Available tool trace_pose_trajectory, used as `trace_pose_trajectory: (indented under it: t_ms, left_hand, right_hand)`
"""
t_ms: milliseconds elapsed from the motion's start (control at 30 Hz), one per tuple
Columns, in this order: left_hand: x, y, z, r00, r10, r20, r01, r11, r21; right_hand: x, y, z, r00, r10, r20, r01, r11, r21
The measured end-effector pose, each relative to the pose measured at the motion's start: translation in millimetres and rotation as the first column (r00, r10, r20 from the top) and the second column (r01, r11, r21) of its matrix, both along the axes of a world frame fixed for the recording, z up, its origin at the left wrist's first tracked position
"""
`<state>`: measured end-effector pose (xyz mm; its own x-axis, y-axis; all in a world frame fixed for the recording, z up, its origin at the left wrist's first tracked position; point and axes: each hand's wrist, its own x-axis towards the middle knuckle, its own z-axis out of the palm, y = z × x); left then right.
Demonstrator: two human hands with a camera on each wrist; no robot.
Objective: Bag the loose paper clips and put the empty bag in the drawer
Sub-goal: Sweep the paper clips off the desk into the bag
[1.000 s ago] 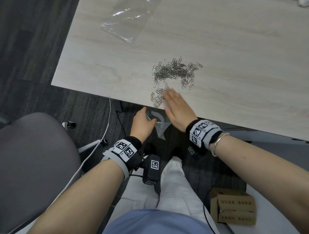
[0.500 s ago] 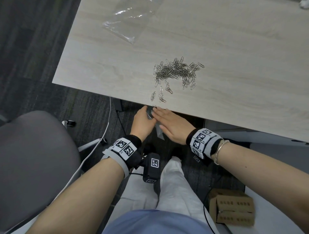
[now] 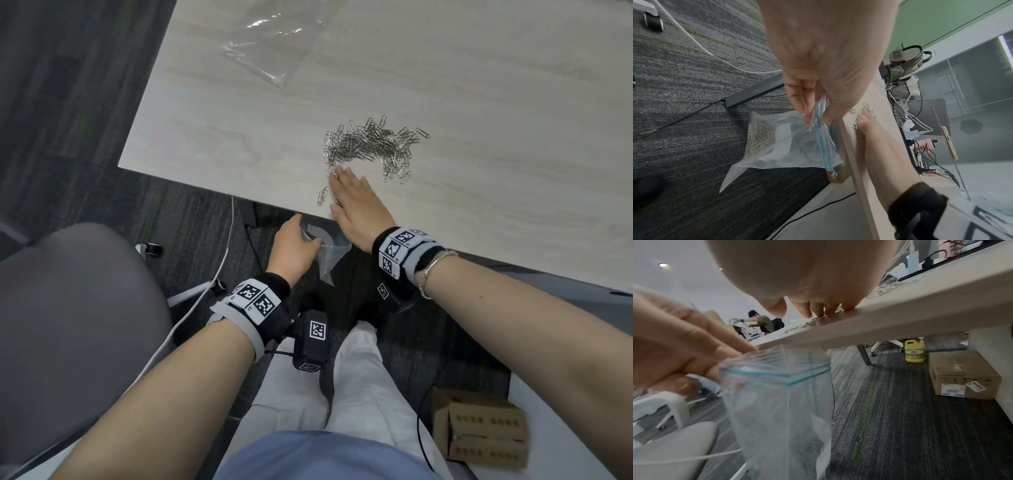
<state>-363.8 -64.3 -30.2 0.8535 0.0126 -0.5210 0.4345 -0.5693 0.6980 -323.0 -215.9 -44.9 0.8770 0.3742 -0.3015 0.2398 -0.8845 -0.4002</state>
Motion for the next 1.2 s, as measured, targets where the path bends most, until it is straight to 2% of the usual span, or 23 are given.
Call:
trace_pose_trajectory:
  t_ms: [100, 267, 400, 467, 567, 700, 767, 833, 900, 1000, 1200]
  left_hand:
    - [1, 1, -2, 0.999, -0.032, -0.011, 0.033, 0.998, 0.044]
    - [-1, 1, -5, 0.999, -0.022, 0.034, 0.023, 1.000, -0.010]
    - [-3, -3, -1, 0.999, -0.040, 0.037, 0.041, 0.999, -0.014]
    - [-3, -6, -1, 0.998, -0.058, 0.028, 0.058, 0.998, -0.006]
    - [-3, -9, -3, 0.998, -0.057, -0.017, 0.057, 0.998, -0.010]
    - [-1, -10, -7, 0.996, -0.073, -0.056, 0.072, 0.997, -0.006]
    - [0, -10, -8, 0.995, -0.078, -0.061, 0.079, 0.997, 0.015]
    - [1, -9, -9, 0.996, -0.075, -0.049, 0.076, 0.997, 0.022]
    - [2, -9, -10, 0.997, -0.075, -0.031, 0.076, 0.997, 0.020]
    - [3, -7, -9, 0.997, -0.069, -0.020, 0.069, 0.997, 0.019]
    - [5, -4, -10, 0.998, -0.051, -0.025, 0.050, 0.998, -0.023]
  right_hand:
    - [-12, 5, -1, 0.992, 0.122, 0.019, -0.122, 0.993, 0.006]
    - [-38, 4, -2, 0.955, 0.297, 0.014, -0.297, 0.952, 0.068]
    - [-49, -2, 3, 0.951, 0.308, -0.010, -0.300, 0.933, 0.198]
    - [-42, -10, 9, 0.979, 0.203, 0.018, -0.203, 0.958, 0.202]
    - [-16, -31, 17, 0.992, -0.113, 0.056, 0.103, 0.982, 0.156]
    - [34, -67, 11, 0.863, -0.506, 0.005, 0.502, 0.857, 0.117]
    - [57, -80, 7, 0.792, -0.609, -0.053, 0.611, 0.787, 0.086]
    - [77, -85, 3, 0.759, -0.645, -0.092, 0.651, 0.755, 0.078]
    - [92, -84, 0, 0.764, -0.637, -0.099, 0.644, 0.763, 0.060]
    - [106, -72, 0, 0.821, -0.561, -0.101, 0.566, 0.824, 0.021]
    - [123, -34, 7, 0.953, -0.270, -0.139, 0.273, 0.962, 0.003]
